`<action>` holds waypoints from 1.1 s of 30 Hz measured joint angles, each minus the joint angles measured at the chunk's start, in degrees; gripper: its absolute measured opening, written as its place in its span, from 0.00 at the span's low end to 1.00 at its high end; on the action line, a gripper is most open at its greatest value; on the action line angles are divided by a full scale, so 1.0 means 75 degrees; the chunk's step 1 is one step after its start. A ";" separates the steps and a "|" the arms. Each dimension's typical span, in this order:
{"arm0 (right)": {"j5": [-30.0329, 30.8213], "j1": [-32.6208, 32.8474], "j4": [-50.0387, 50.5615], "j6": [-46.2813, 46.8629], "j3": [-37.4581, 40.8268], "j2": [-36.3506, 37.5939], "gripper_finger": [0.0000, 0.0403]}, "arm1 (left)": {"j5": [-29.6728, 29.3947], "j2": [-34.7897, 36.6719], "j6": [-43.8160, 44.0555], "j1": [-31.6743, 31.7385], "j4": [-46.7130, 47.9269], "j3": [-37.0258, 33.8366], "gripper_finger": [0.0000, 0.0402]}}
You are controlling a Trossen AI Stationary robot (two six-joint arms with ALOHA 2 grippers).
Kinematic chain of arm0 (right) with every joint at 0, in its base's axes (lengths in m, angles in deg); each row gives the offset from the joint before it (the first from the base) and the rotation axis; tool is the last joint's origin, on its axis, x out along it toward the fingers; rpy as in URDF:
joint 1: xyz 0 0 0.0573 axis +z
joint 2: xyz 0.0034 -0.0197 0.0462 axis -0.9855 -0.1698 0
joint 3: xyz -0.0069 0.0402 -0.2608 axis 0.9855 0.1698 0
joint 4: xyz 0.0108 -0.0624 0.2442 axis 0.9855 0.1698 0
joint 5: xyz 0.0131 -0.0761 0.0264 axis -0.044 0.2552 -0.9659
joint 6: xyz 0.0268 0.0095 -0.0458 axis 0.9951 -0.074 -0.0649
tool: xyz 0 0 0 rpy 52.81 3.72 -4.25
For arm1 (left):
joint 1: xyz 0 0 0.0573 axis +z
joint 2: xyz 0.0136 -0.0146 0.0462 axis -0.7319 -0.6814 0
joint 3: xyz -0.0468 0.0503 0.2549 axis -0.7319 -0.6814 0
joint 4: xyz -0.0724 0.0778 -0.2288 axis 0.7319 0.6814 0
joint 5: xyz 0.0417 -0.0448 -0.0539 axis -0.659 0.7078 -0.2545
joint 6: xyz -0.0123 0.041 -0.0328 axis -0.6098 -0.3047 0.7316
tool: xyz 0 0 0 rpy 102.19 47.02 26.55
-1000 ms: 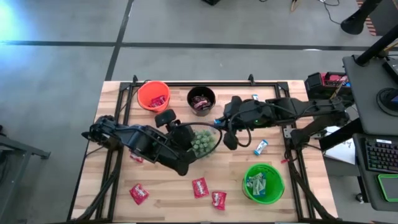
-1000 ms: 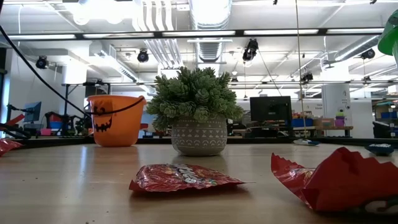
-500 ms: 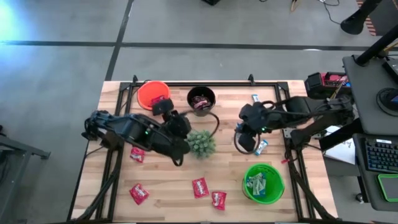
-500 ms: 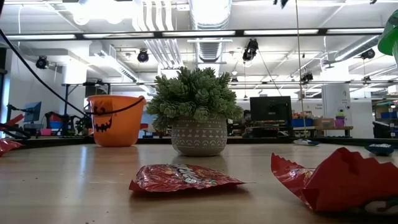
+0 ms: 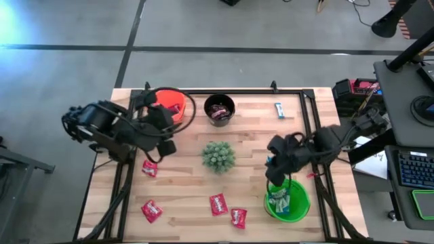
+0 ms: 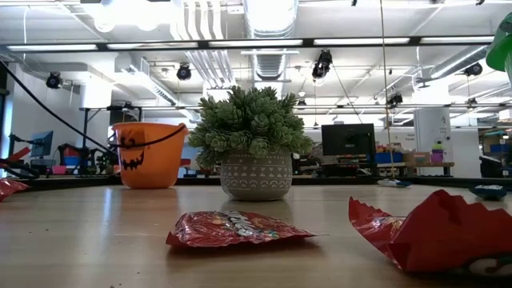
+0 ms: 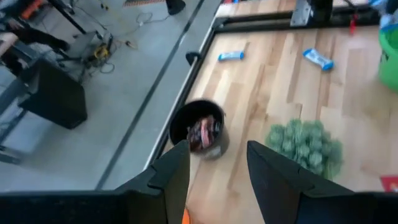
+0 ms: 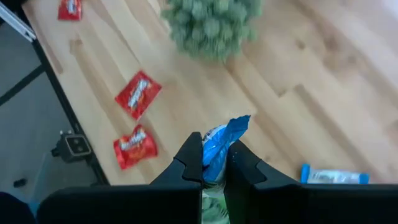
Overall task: Sort candy
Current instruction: Put the blue chocolate into the green bucket
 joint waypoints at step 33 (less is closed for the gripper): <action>-0.0704 0.2865 -0.0204 0.4745 0.0907 -0.1279 0.21 | 0.1516 0.2297 0.2077 -0.0015 -0.0344 -0.4964 0.35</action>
